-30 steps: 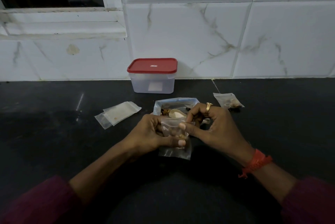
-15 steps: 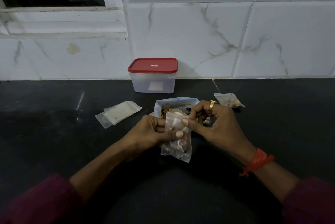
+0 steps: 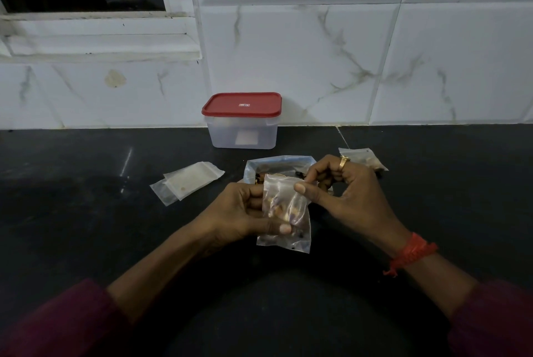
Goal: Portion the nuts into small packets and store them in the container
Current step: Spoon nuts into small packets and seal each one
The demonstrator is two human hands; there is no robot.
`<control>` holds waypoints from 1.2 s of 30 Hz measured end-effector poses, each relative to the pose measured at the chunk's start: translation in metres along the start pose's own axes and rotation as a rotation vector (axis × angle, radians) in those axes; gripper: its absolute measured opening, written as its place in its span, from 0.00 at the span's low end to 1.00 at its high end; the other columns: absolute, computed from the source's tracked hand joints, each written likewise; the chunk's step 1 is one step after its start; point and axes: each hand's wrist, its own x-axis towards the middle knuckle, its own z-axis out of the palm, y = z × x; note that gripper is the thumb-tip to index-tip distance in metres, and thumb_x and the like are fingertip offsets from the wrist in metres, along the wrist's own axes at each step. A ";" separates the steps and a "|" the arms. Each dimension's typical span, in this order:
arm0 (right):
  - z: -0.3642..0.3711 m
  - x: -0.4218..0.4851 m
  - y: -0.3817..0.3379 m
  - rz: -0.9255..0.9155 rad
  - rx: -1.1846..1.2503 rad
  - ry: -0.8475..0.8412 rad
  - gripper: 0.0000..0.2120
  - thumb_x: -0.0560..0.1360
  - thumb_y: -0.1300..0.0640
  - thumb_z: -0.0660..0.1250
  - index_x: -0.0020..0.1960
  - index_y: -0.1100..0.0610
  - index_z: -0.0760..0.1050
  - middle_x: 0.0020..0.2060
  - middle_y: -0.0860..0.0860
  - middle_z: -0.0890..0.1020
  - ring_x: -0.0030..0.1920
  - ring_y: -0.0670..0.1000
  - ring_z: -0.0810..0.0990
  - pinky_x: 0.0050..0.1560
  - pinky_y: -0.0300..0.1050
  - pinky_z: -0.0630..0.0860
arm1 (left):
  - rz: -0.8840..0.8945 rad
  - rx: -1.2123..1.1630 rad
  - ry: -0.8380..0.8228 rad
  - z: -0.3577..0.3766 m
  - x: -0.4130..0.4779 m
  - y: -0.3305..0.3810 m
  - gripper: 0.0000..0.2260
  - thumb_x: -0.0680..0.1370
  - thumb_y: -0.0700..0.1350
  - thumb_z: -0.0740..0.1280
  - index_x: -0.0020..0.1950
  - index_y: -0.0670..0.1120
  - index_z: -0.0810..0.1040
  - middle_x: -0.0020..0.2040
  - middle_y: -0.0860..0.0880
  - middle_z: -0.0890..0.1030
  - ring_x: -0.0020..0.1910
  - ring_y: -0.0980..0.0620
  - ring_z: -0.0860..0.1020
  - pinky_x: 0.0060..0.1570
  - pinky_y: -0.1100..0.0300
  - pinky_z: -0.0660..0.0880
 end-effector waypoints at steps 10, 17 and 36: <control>-0.005 0.002 0.006 0.024 -0.051 -0.039 0.07 0.72 0.54 0.76 0.44 0.55 0.79 0.40 0.47 0.83 0.41 0.50 0.82 0.43 0.45 0.81 | 0.094 0.023 0.234 -0.005 0.003 0.003 0.11 0.77 0.47 0.67 0.55 0.44 0.83 0.49 0.48 0.87 0.50 0.51 0.85 0.45 0.61 0.81; 0.007 -0.004 0.003 0.122 -0.025 -0.141 0.16 0.70 0.52 0.78 0.56 0.46 0.80 0.46 0.45 0.85 0.48 0.45 0.84 0.50 0.46 0.82 | 0.261 0.230 0.276 0.000 0.004 -0.005 0.07 0.78 0.44 0.69 0.53 0.44 0.84 0.50 0.49 0.87 0.51 0.51 0.85 0.53 0.54 0.81; 0.015 -0.008 0.001 0.092 -0.054 -0.059 0.10 0.72 0.48 0.74 0.50 0.51 0.85 0.43 0.43 0.86 0.46 0.45 0.85 0.47 0.45 0.81 | 0.421 0.317 0.369 0.000 0.004 -0.008 0.02 0.77 0.42 0.73 0.48 0.45 0.84 0.46 0.50 0.85 0.48 0.48 0.84 0.47 0.44 0.82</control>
